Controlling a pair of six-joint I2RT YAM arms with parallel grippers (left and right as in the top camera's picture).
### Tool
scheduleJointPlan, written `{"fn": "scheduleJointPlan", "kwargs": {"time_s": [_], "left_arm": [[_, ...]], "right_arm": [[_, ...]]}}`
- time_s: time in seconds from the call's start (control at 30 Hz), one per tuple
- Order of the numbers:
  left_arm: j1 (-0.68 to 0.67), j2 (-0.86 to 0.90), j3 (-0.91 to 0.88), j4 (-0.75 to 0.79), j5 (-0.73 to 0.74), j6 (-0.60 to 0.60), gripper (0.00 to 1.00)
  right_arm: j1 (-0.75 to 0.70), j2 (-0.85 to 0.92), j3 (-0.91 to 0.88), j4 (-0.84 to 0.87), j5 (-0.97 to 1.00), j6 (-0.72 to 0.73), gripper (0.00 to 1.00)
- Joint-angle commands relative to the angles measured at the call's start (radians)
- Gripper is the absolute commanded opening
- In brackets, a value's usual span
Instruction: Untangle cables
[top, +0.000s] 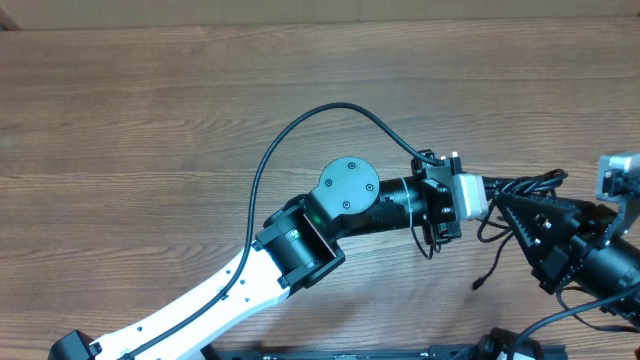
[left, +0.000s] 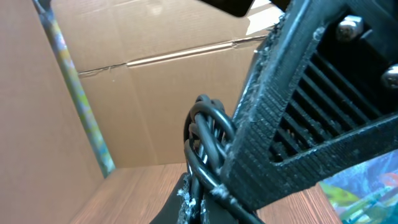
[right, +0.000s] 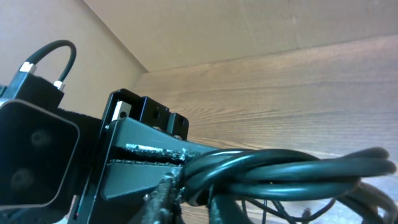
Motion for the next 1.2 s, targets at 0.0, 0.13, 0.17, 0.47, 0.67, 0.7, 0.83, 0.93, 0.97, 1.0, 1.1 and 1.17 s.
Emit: {"fn": "scheduleJointPlan", "kwargs": {"time_s": [0.0, 0.13, 0.17, 0.47, 0.67, 0.7, 0.83, 0.93, 0.97, 1.0, 1.1, 1.17], "left_arm": [[-0.008, -0.013, 0.021, 0.02, -0.035, -0.053, 0.04], [-0.008, -0.013, 0.021, 0.024, -0.048, -0.077, 0.04], [-0.008, -0.013, 0.021, 0.027, -0.048, -0.078, 0.04], [-0.008, -0.013, 0.021, 0.067, -0.051, -0.15, 0.04], [-0.008, -0.013, 0.021, 0.1, -0.096, -0.245, 0.04], [-0.008, -0.013, 0.021, 0.103, -0.11, -0.262, 0.04], [-0.008, -0.013, 0.021, 0.129, -0.156, -0.324, 0.04], [-0.008, -0.013, 0.021, 0.167, -0.155, -0.365, 0.04], [-0.008, -0.013, 0.021, 0.183, -0.155, -0.389, 0.04], [-0.008, -0.013, 0.021, 0.193, -0.156, -0.401, 0.04], [-0.008, -0.013, 0.021, 0.219, -0.153, -0.418, 0.04], [-0.008, -0.013, 0.021, 0.221, -0.153, -0.417, 0.04]], "right_arm": [[0.002, -0.002, 0.016, -0.003, -0.023, -0.002, 0.08], [0.002, -0.002, 0.016, -0.006, -0.023, -0.005, 0.04], [0.002, -0.002, 0.016, -0.009, -0.023, -0.01, 0.04], [0.002, -0.002, 0.016, -0.011, -0.023, -0.014, 0.04], [0.002, -0.002, 0.016, -0.06, -0.025, -0.072, 0.04], [0.002, -0.002, 0.016, -0.074, -0.025, -0.088, 0.04], [0.002, -0.002, 0.016, -0.132, -0.024, -0.157, 0.04], [0.002, -0.002, 0.016, -0.17, -0.022, -0.206, 0.04], [0.002, -0.002, 0.016, -0.186, -0.018, -0.227, 0.04], [0.002, -0.002, 0.016, -0.195, -0.014, -0.237, 0.04], [0.002, -0.002, 0.016, -0.217, 0.015, -0.251, 0.04], [0.002, -0.002, 0.016, -0.22, 0.026, -0.25, 0.04]]}}
